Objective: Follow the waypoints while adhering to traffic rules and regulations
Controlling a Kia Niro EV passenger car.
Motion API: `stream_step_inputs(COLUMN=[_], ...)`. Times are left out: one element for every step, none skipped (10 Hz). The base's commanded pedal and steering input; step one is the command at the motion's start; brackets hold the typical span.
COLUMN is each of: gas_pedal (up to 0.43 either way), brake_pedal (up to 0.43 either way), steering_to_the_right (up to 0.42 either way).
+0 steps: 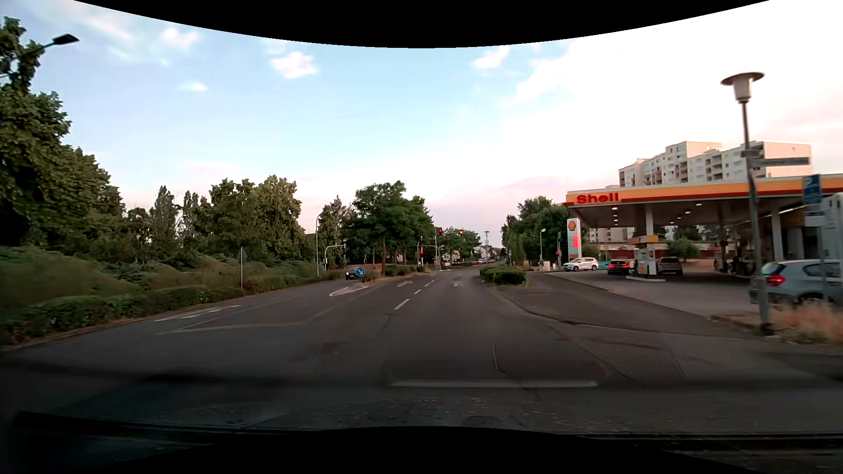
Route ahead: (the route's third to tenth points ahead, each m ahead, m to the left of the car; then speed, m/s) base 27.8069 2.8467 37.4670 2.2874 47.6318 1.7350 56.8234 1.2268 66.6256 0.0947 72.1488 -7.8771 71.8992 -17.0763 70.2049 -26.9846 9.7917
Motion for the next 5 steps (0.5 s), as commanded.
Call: stream_step_inputs(gas_pedal=[0.000,0.000,0.000,0.000,0.000], brake_pedal=[0.000,0.000,0.000,0.000,0.000], steering_to_the_right=[0.000,0.000,0.000,0.000,0.000])
